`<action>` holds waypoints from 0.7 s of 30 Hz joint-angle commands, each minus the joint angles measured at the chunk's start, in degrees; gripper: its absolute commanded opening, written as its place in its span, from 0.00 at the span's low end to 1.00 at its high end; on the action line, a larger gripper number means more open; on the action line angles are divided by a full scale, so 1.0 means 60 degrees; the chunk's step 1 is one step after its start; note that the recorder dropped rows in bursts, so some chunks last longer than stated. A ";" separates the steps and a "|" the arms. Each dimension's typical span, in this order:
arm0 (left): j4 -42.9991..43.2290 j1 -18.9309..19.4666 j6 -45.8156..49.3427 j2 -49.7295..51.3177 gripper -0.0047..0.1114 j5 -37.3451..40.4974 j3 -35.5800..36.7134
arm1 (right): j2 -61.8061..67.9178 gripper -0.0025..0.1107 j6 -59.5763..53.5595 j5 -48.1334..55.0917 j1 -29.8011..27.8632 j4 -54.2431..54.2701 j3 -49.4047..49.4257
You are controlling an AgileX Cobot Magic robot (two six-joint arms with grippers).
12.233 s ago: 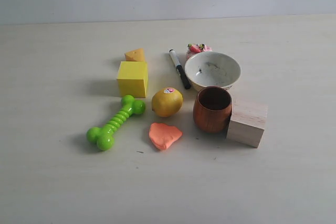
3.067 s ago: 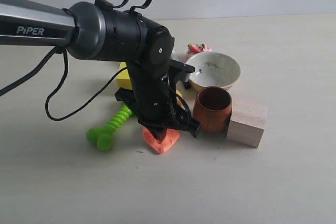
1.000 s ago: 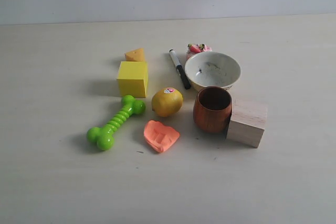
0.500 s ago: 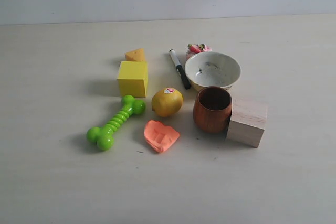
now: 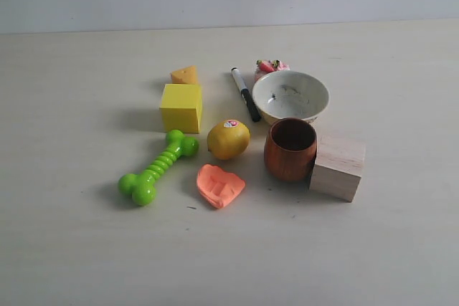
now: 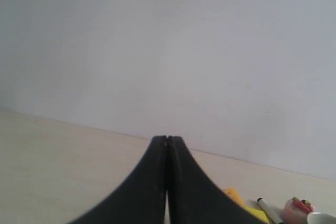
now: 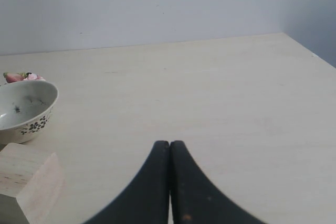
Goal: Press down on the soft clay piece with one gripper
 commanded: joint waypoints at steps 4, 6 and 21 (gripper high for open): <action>0.0359 0.0026 -0.0608 -0.1028 0.04 -0.0966 0.0588 | -0.0062 0.02 -0.0017 -0.0063 0.0013 -0.0042 0.0040; 0.0241 0.0026 -0.0168 -0.1132 0.04 -0.1096 0.0588 | -0.0062 0.02 -0.0017 -0.0063 0.0013 -0.0042 0.0040; -0.6777 0.0026 0.7749 -0.1529 0.04 0.2957 0.0783 | -0.0062 0.02 -0.0017 -0.0063 0.0013 -0.0042 0.0040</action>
